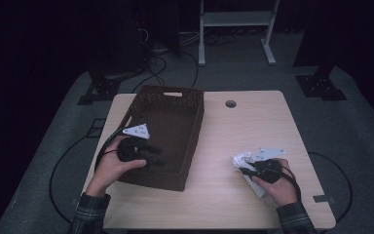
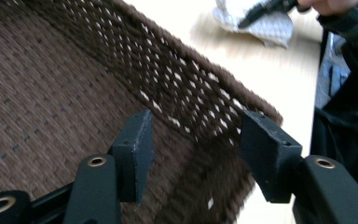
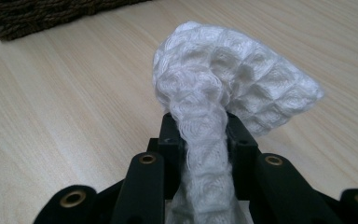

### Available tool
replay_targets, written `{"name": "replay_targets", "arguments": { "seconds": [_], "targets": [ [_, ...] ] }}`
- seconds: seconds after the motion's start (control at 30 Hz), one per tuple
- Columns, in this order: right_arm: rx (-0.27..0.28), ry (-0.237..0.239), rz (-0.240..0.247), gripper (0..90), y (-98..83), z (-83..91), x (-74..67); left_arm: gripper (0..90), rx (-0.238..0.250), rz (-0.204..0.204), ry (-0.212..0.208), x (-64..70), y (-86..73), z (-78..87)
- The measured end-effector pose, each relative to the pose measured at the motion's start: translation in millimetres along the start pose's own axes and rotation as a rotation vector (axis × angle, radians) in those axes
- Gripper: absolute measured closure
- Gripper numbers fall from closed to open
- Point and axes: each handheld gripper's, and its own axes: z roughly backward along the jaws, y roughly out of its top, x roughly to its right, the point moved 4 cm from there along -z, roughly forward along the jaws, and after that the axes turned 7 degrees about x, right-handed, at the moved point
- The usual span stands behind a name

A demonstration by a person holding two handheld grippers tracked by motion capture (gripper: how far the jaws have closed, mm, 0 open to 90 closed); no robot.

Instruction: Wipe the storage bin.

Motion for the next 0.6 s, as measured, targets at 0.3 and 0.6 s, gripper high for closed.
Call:
{"name": "replay_targets", "arguments": {
  "seconds": [0.3, 0.6],
  "targets": [
    [0.0, -0.001, -0.001, 72.0, -0.7, 0.5, 1.1, 47.5, -0.044, 0.0, -0.028, 3.0, -18.2, 17.1],
    [-0.001, -0.002, 0.0, 72.0, -0.1, 0.0, 0.2, 54.3, -0.077, 0.009, -0.011, -1.2, -33.8, 19.1]
  ]
}}
